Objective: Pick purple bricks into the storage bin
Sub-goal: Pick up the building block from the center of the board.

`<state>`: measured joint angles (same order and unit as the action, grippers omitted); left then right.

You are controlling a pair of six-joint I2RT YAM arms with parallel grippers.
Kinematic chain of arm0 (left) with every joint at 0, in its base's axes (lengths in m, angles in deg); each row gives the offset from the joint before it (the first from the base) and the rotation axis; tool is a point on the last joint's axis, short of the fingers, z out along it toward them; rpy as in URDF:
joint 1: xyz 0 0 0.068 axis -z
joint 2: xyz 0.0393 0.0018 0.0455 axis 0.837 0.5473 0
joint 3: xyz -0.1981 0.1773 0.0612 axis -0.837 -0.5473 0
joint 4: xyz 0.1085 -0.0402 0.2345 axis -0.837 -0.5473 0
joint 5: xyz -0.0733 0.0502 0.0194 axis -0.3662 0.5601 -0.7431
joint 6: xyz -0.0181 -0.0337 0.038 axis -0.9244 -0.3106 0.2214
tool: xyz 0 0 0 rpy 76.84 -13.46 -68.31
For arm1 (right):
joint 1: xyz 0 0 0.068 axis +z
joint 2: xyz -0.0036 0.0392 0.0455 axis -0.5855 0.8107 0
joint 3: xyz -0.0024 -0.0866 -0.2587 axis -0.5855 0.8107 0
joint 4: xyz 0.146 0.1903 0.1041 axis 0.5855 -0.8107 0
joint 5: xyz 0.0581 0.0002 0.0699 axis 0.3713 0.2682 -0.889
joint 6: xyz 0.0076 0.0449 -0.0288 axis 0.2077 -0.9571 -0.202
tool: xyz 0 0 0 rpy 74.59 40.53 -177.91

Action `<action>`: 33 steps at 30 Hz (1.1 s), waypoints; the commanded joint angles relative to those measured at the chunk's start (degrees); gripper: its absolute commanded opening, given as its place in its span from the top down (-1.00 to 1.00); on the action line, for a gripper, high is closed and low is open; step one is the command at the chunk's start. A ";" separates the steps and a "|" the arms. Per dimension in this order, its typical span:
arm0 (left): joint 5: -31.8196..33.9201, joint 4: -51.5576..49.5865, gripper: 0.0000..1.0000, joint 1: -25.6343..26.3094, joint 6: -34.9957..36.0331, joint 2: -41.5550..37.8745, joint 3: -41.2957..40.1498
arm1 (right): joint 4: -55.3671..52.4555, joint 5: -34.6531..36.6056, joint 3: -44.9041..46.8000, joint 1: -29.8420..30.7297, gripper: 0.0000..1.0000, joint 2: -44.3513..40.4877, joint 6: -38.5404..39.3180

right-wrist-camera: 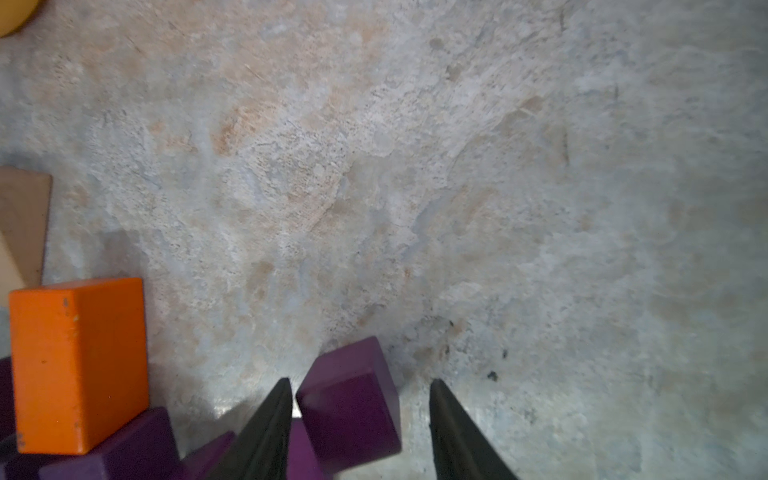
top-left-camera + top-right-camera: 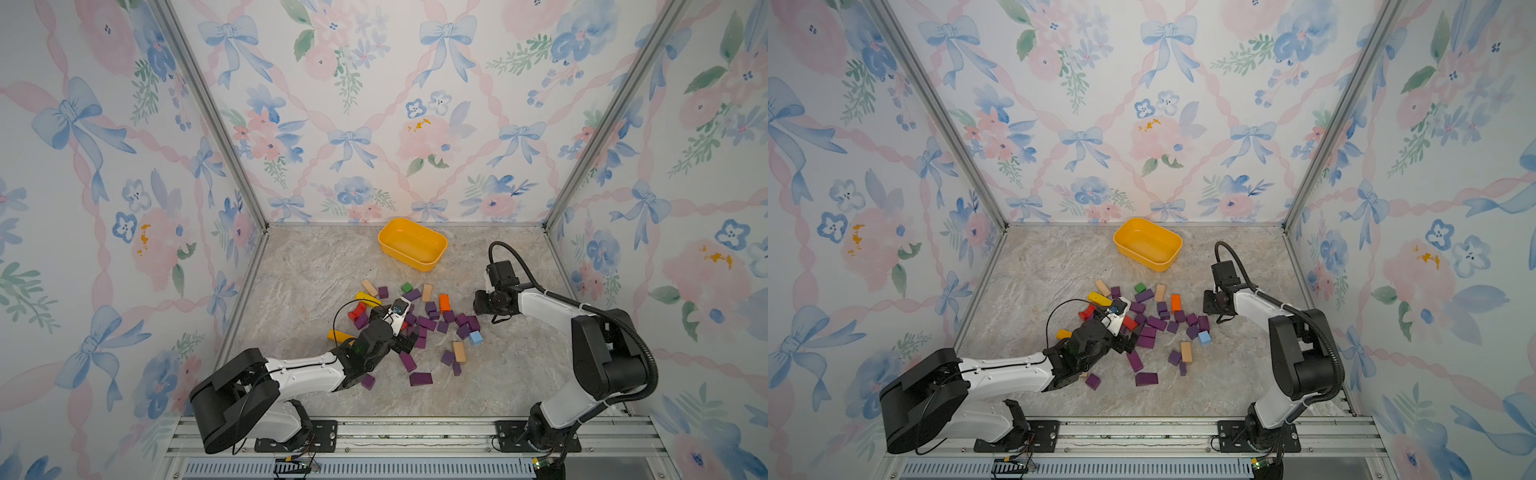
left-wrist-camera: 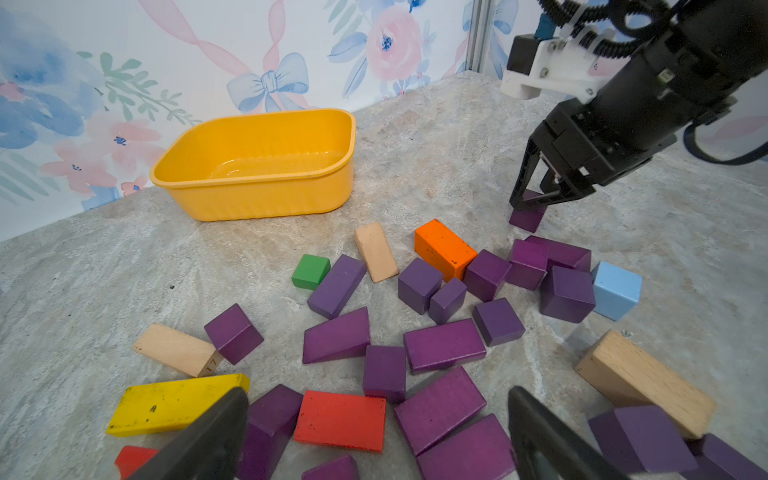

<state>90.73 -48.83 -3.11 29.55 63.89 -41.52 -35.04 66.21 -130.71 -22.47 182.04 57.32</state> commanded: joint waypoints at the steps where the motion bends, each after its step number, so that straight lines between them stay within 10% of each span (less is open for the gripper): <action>1: -0.42 -0.01 -0.96 0.16 -0.68 0.06 -0.50 | -2.34 1.06 -1.76 0.72 -0.03 2.39 -0.60; 12: -0.76 -0.03 -0.96 0.15 -0.58 0.90 -0.27 | -2.60 0.48 -2.39 0.70 0.36 3.99 -0.78; 33: 0.92 -0.03 -0.96 0.08 -2.07 0.68 -0.48 | -4.45 0.09 -8.97 2.08 0.39 -1.86 -1.32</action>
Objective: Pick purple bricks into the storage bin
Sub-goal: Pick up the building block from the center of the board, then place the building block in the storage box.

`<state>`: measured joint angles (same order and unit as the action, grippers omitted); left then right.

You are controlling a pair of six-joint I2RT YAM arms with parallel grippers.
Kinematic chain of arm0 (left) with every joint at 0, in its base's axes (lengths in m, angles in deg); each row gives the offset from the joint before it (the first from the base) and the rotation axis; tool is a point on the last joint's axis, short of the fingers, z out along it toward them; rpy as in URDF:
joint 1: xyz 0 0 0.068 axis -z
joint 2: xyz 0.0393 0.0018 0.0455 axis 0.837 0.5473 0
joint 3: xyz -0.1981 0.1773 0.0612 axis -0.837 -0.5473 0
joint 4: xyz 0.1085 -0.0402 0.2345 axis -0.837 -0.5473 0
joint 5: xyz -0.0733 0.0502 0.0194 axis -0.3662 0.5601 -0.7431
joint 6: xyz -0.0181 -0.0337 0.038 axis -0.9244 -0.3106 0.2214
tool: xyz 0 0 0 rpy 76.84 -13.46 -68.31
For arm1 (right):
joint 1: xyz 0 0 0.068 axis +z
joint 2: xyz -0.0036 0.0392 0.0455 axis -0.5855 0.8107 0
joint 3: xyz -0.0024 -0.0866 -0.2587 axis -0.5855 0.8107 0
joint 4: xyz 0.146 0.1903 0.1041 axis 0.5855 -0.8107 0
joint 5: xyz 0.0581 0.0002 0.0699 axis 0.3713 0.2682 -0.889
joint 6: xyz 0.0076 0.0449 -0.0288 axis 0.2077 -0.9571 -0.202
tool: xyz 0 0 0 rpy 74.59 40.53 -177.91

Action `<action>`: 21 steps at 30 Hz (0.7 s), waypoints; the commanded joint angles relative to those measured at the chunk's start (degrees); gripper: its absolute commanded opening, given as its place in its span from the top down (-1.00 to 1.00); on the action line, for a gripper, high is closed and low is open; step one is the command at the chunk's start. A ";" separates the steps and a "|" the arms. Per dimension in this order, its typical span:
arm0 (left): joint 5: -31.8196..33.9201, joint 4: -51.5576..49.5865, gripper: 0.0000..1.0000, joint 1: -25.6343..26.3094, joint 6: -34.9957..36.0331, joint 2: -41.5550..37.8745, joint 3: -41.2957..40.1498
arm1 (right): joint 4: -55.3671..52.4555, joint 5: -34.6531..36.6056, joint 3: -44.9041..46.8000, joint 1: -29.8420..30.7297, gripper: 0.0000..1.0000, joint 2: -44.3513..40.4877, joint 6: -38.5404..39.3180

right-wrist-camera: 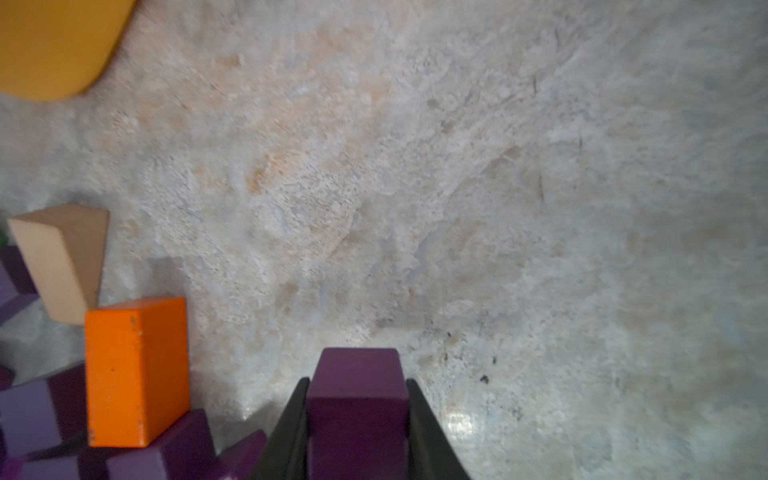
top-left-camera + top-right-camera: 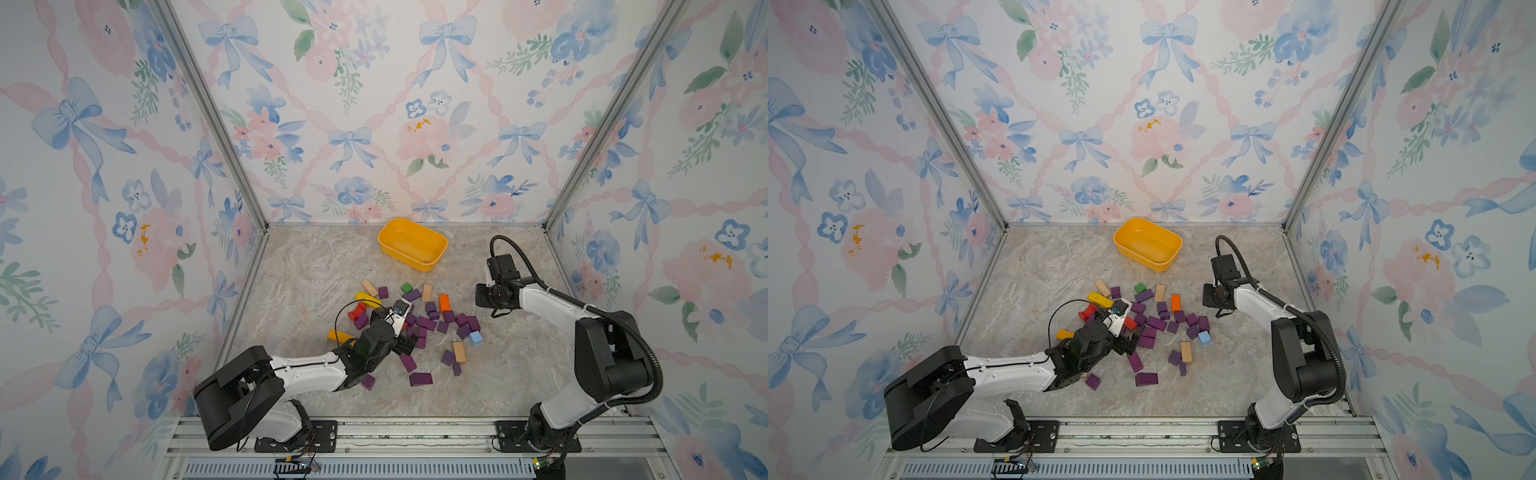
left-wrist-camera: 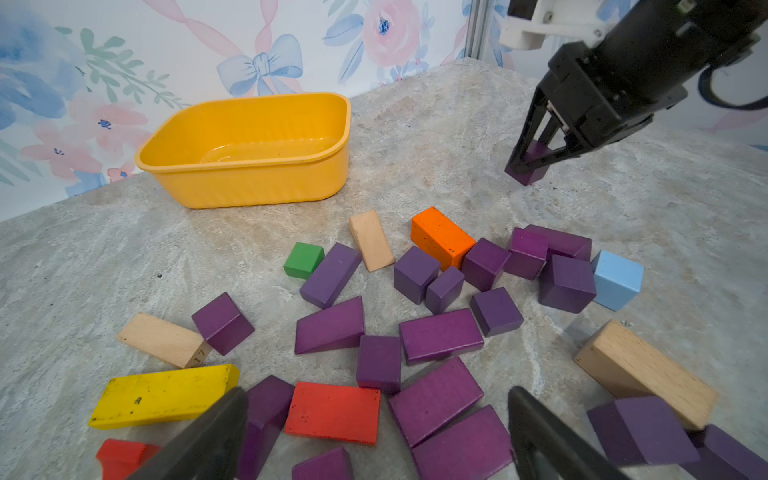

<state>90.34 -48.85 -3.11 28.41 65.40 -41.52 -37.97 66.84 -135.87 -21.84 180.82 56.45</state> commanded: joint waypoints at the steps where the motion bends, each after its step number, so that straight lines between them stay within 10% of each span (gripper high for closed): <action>1: 1.77 0.00 -0.96 0.05 -1.09 -0.83 -0.61 | -1.61 -0.61 -5.09 1.73 0.39 -0.64 -0.48; 21: 1.92 0.06 -0.96 -7.04 -7.17 -6.59 -4.43 | -8.65 -6.35 -48.28 7.20 0.37 26.66 -2.71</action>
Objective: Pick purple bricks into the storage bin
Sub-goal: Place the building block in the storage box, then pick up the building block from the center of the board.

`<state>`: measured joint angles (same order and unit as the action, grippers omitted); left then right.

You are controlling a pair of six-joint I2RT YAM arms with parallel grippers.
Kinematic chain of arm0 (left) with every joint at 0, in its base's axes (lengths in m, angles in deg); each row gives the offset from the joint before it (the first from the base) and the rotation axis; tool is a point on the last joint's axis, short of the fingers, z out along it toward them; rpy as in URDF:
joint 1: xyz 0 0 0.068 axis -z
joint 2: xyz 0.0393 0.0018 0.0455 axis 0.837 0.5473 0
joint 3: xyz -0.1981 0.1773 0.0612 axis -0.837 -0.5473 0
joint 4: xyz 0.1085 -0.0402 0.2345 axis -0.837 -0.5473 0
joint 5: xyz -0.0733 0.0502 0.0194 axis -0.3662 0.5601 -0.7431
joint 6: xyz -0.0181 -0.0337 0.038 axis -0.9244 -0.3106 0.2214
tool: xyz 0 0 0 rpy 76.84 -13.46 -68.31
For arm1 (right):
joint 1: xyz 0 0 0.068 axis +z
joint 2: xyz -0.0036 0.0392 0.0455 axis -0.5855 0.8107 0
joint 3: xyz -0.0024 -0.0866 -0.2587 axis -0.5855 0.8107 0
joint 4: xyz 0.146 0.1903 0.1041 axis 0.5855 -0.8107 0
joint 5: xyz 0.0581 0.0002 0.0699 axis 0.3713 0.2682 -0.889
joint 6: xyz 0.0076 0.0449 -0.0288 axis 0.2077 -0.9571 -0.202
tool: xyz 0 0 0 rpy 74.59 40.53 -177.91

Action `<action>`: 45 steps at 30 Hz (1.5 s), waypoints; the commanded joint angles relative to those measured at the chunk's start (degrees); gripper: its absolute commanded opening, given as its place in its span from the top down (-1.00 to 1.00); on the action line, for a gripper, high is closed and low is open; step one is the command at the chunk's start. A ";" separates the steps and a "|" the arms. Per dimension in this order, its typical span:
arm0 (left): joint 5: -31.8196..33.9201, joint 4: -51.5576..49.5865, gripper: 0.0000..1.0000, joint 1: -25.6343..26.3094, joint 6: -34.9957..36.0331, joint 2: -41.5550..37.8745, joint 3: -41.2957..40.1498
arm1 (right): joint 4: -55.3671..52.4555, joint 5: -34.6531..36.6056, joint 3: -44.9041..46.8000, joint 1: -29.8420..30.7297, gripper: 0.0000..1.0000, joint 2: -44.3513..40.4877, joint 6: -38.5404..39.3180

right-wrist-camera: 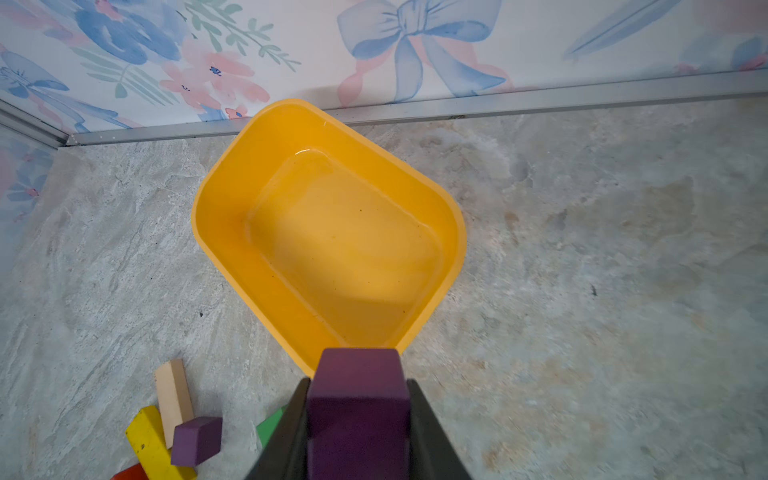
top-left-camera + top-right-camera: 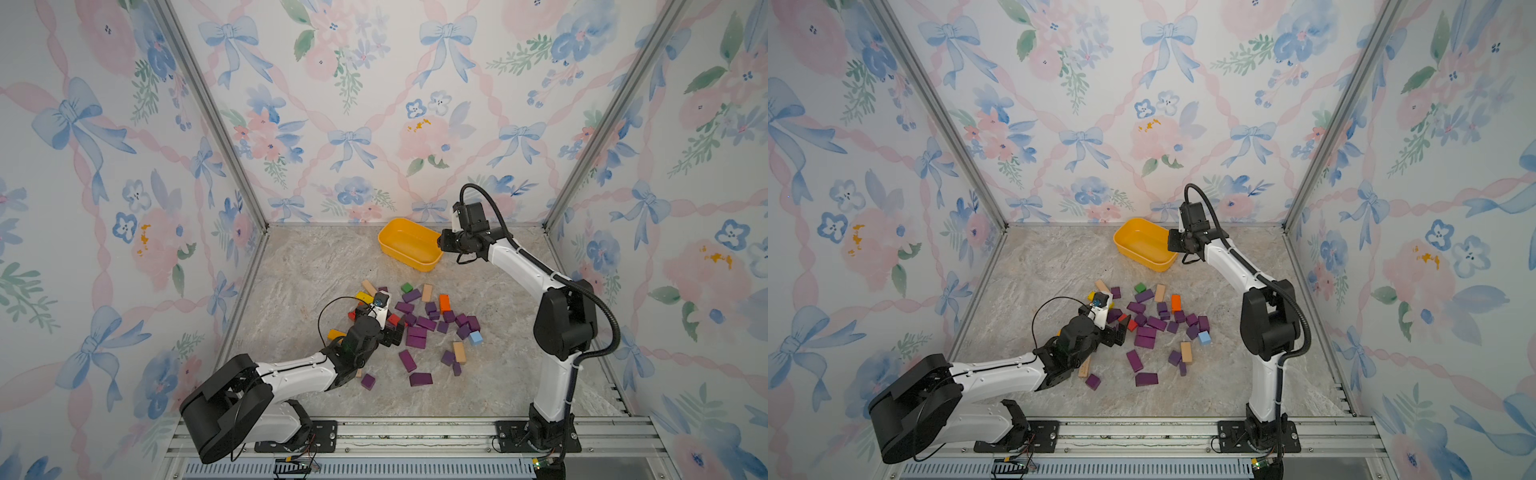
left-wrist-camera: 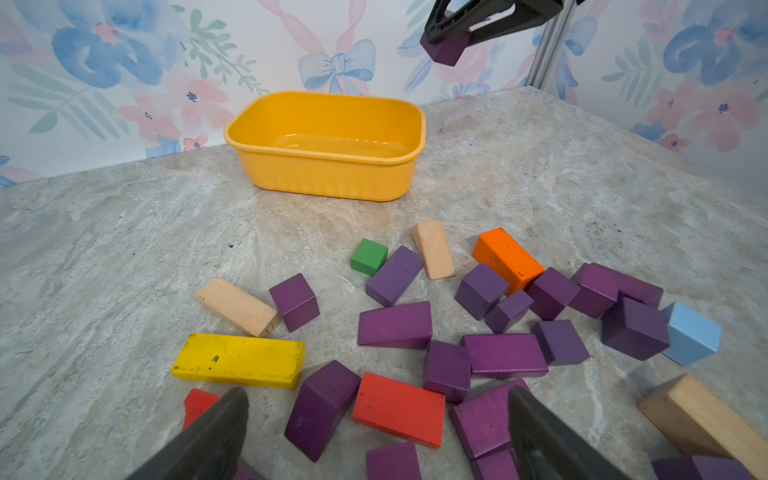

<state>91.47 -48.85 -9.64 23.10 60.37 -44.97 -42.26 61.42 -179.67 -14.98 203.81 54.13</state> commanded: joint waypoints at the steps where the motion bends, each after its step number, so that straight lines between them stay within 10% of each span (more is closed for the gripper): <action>1: 1.25 0.05 -0.96 -0.59 -1.86 -2.03 -1.27 | -4.87 -1.21 -6.60 0.32 0.35 5.22 -0.40; 12: 0.98 0.00 -0.96 -0.82 -1.42 -1.28 -1.13 | -8.24 -2.82 -15.20 0.40 -0.12 12.88 -1.50; 23: 0.31 0.00 -0.96 -0.99 -1.07 -0.91 -1.03 | -7.49 1.22 -7.47 -0.97 -0.06 7.91 -1.86; 45: -1.97 -8.36 -0.96 -5.92 -8.17 2.51 4.19 | 5.06 10.37 46.61 -3.87 -0.41 -37.74 7.83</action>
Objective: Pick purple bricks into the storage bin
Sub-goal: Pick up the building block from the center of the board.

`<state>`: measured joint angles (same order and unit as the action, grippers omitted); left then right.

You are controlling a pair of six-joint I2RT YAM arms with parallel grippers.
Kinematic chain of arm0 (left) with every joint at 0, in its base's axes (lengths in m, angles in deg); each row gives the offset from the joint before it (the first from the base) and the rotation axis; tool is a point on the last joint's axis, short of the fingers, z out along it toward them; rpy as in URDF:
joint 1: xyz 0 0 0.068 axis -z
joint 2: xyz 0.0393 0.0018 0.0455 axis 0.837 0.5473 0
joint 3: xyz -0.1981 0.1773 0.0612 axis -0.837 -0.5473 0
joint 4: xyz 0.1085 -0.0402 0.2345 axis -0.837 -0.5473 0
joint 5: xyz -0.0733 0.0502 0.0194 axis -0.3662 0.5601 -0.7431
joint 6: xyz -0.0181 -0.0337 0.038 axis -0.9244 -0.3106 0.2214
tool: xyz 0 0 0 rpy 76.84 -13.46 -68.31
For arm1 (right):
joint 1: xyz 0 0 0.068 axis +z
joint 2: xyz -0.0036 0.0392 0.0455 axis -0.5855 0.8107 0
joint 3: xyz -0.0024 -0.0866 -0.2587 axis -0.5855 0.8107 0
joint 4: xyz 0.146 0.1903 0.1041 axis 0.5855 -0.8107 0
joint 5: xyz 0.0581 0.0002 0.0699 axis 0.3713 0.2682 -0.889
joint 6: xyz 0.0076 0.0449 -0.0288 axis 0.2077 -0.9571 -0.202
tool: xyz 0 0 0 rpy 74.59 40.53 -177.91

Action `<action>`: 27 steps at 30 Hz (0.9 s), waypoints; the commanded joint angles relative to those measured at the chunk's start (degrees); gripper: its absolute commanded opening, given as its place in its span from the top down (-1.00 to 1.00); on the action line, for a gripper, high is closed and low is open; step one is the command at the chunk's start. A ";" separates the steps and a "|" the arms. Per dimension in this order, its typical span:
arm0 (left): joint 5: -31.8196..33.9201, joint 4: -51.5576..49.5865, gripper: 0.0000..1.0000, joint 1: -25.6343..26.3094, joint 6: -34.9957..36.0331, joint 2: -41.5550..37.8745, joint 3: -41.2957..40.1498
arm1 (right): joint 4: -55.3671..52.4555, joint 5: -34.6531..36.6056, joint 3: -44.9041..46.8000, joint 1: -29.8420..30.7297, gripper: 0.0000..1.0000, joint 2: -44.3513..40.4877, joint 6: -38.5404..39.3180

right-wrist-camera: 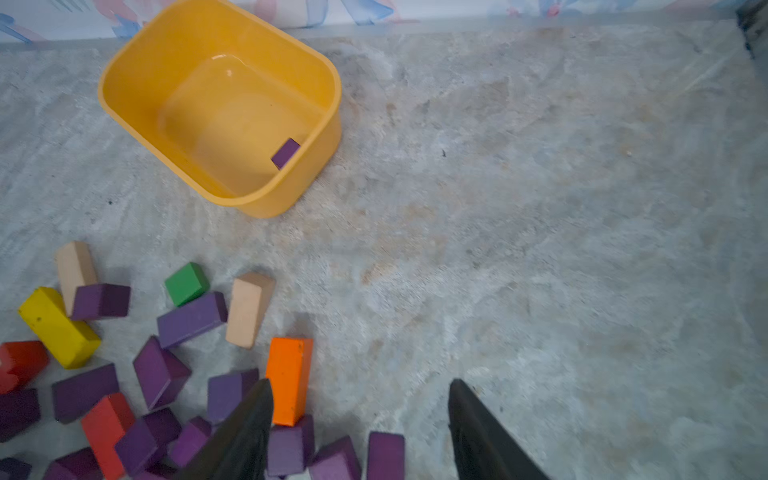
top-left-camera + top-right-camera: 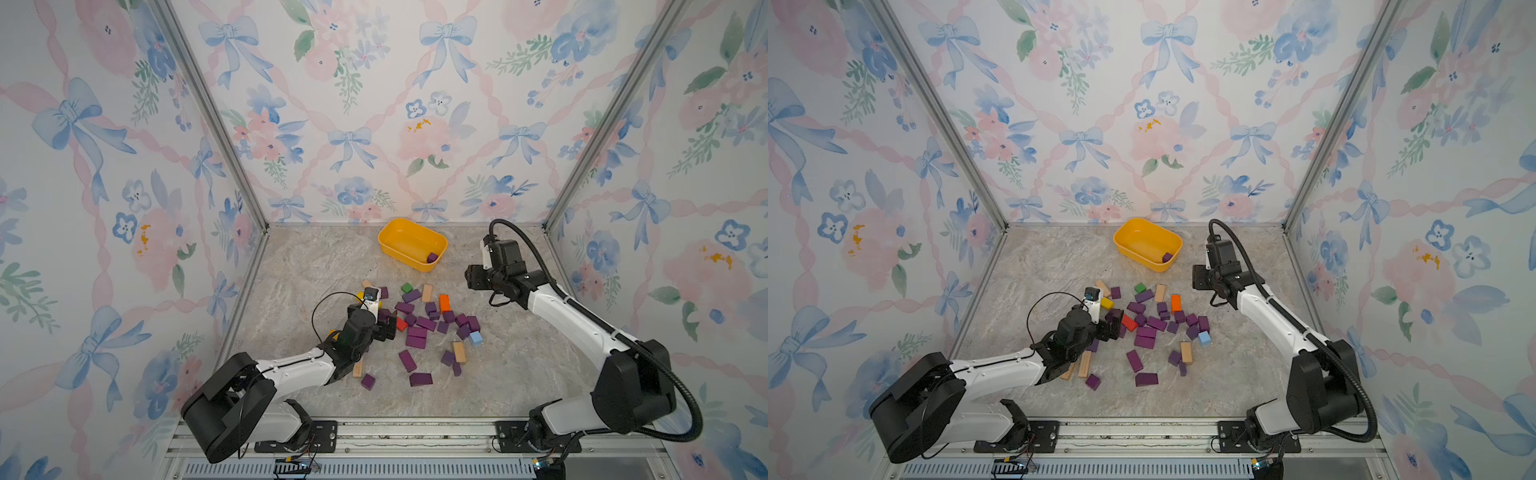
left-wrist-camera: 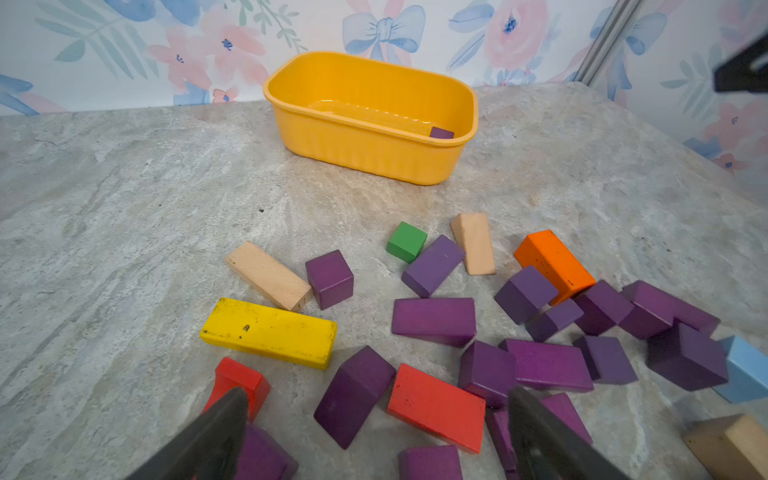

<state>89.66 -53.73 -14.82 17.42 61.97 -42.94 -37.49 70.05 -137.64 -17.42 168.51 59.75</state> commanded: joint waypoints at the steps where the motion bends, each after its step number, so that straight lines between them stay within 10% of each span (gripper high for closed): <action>1: 0.20 -4.73 -0.96 -0.91 -2.59 1.34 2.88 | 0.61 1.47 6.77 -1.90 -0.50 -4.56 2.66; 4: 0.52 -7.68 -0.96 -1.54 -2.33 2.61 4.89 | 2.29 -0.09 12.46 -3.72 -0.98 -10.39 3.94; 27: -4.08 -20.18 -0.41 -4.84 -8.45 23.80 26.65 | 0.88 -15.48 26.31 -12.64 -0.94 -35.03 0.40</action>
<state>85.79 -71.76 -19.43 10.97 84.53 -17.92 -35.52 57.49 -112.68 -29.27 133.36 61.71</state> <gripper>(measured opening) 0.708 0.970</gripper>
